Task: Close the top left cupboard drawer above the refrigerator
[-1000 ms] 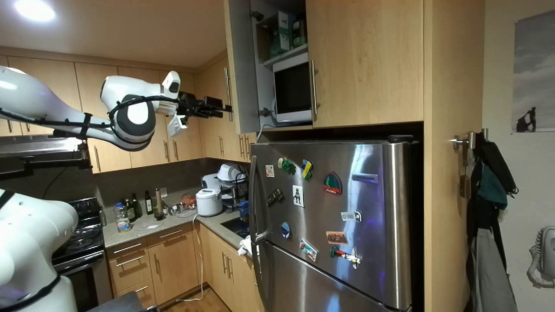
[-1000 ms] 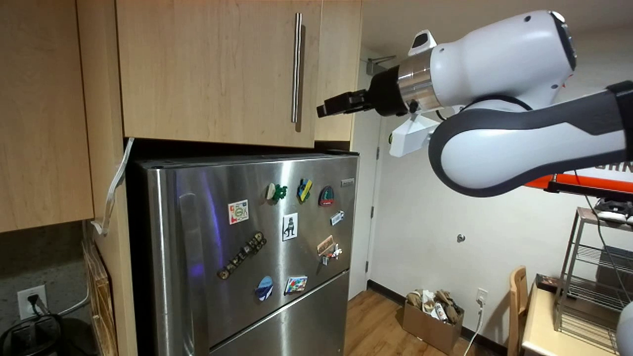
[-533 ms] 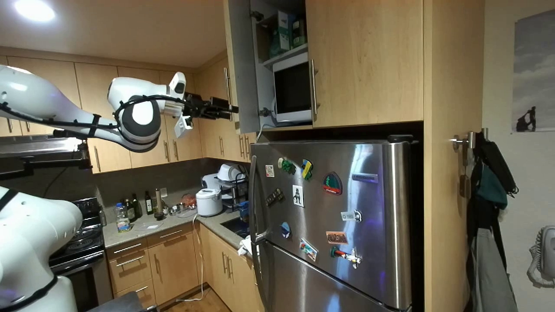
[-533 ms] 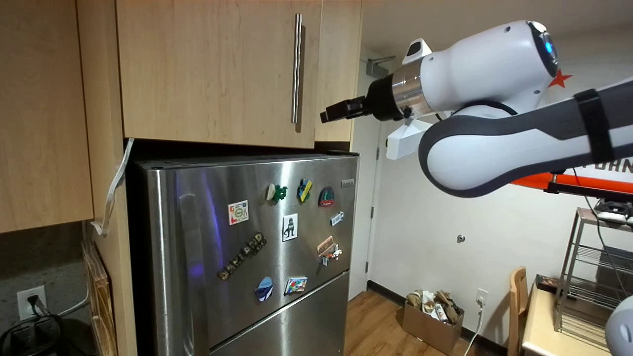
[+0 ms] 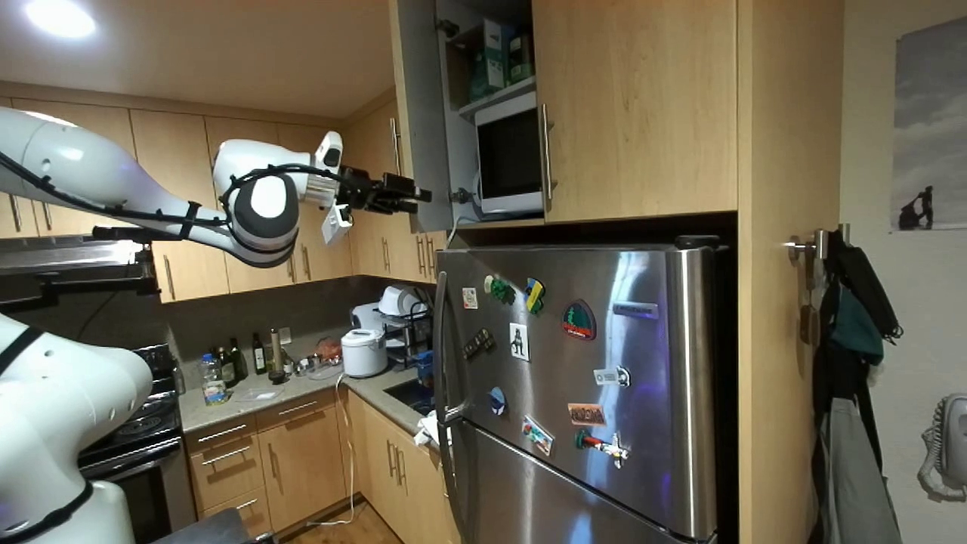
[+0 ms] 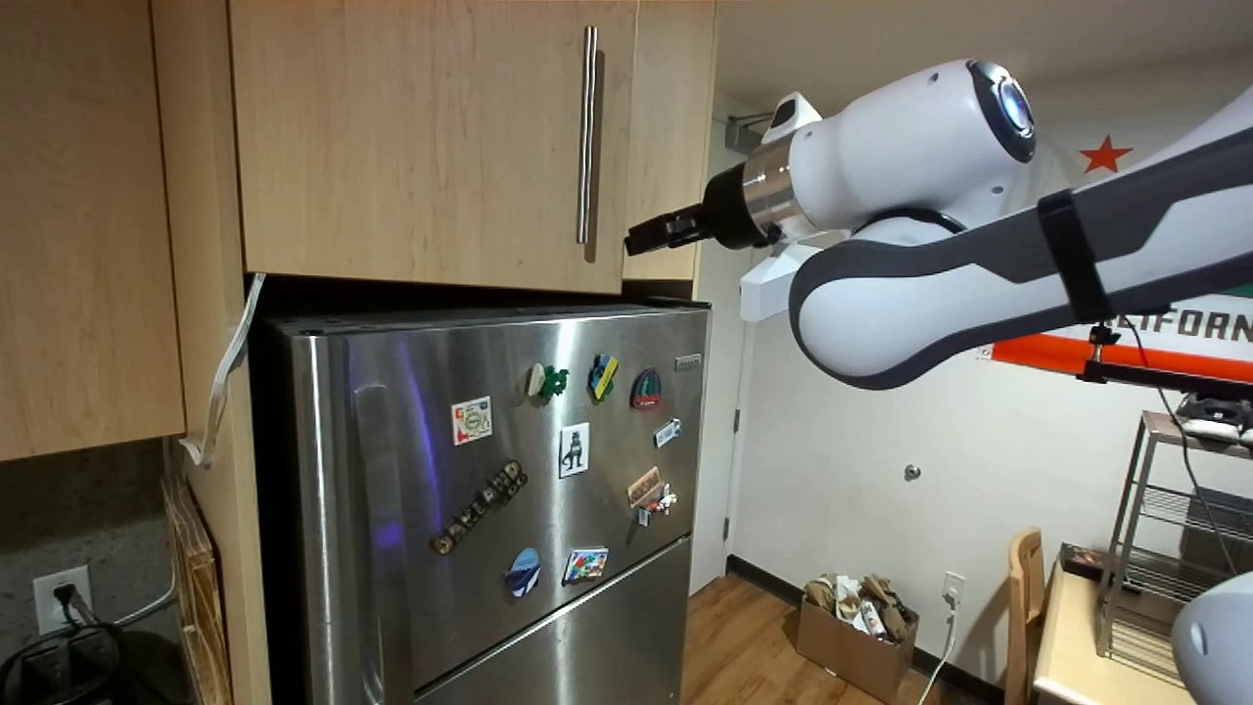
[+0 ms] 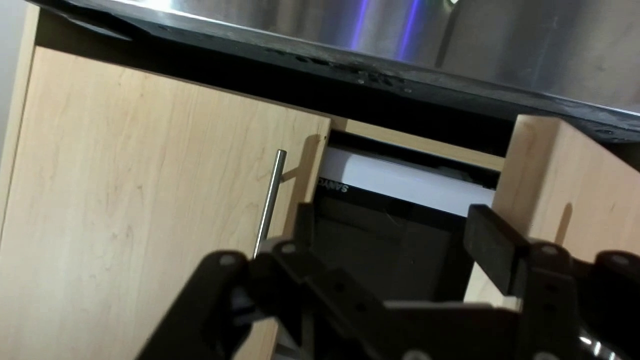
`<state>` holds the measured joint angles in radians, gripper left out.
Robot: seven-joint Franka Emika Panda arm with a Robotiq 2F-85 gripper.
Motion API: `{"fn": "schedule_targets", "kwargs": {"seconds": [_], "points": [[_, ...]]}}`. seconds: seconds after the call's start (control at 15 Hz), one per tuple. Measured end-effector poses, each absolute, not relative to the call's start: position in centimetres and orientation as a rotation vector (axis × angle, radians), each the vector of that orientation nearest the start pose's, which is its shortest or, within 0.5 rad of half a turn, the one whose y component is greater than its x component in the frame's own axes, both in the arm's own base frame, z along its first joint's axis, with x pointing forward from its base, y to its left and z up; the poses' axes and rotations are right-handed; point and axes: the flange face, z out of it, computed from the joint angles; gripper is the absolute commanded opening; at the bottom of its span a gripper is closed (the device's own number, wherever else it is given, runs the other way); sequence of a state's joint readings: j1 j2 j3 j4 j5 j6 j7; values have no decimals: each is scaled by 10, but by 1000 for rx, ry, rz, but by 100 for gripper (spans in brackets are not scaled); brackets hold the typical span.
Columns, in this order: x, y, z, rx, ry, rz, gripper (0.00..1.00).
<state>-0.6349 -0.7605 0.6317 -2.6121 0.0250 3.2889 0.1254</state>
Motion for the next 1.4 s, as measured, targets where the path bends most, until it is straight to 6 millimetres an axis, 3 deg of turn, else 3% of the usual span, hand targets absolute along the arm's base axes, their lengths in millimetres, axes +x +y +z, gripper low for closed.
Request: {"fn": "schedule_targets", "kwargs": {"seconds": [0.4,0.67,1.07,1.4], "points": [[391,62,606,-2720,-48,-2147,88],[381,63,621,-2668,-42,-2188,99],[370,58,634,-2615,-12,-2211,98],[365,80,620,-2611,-99,-2170,96]]}}
